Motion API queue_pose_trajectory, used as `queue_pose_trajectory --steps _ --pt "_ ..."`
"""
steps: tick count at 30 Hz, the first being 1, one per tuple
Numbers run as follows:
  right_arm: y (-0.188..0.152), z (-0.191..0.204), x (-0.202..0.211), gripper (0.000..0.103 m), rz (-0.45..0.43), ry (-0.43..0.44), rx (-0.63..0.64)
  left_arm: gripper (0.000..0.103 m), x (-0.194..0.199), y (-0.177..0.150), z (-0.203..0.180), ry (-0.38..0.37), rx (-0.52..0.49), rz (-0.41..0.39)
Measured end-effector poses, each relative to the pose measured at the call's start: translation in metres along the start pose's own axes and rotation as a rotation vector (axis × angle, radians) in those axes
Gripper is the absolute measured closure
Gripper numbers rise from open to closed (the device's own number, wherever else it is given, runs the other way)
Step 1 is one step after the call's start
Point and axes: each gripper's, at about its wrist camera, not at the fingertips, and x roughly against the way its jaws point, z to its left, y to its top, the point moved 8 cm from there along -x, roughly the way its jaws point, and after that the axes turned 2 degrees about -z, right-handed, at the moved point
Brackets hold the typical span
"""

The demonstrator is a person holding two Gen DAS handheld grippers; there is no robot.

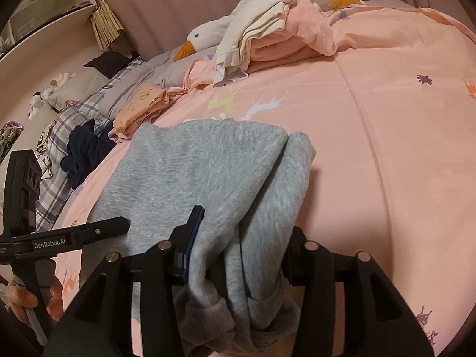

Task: Fold small clothes

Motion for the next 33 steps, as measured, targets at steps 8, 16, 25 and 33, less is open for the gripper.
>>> queue_pose_trajectory --steps 8,16,25,33 --pt "0.0 -0.002 0.001 0.054 -0.001 -0.007 -0.002 0.037 0.003 -0.003 0.001 0.02 -0.002 0.0" --pt "0.0 -0.003 0.0 0.053 0.0 -0.007 -0.001 0.036 0.006 -0.007 0.0 0.038 -0.007 0.0" --pt "0.002 -0.007 0.002 0.05 -0.004 -0.019 -0.001 0.036 0.008 -0.01 0.0 0.052 -0.007 0.003" --pt "0.002 -0.008 0.002 0.05 -0.005 -0.016 -0.009 0.036 0.01 -0.013 0.0 0.061 -0.007 0.006"
